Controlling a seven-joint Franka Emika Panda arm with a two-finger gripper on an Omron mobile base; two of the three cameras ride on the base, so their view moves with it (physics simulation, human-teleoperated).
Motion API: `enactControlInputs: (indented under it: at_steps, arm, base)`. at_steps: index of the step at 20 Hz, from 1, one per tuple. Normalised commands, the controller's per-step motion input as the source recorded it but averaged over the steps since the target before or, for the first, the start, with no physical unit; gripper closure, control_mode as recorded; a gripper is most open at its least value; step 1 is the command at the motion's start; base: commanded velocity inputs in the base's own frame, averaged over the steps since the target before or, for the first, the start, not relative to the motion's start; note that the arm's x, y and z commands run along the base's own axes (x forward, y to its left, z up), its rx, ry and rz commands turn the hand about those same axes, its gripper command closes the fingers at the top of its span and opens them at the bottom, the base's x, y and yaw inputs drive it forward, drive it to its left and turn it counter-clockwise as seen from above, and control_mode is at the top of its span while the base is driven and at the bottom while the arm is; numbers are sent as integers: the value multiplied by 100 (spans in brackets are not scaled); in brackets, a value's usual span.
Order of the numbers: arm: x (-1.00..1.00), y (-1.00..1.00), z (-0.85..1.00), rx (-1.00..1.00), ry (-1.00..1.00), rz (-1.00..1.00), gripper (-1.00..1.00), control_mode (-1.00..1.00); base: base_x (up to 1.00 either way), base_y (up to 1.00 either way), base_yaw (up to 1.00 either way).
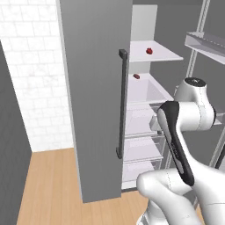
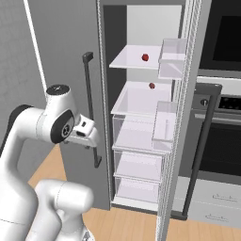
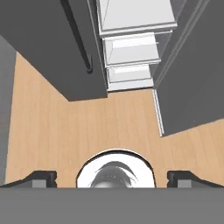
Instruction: Take the strawberry from the fridge and place it on top of the pancake, located on the dining counter.
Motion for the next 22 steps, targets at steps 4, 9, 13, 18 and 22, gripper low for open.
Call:
enactControlInputs:
  at_steps: [4,9,13,18,22]
  arm:
    - [0,0,-11,18,7,-24,-100,-100]
    - [0,-3,-4,0,2,-3,-100,-100]
    - [0,0,0,0,0,0,-100,-100]
    - [0,0,0,0,0,-2,-100,100]
    - [0,0,0,0,0,0,-100,100]
  base:
    - [0,0,0]
    - [0,0,0]
    - [0,0,0]
    - [0,0,-15]
    - [0,22,-36]
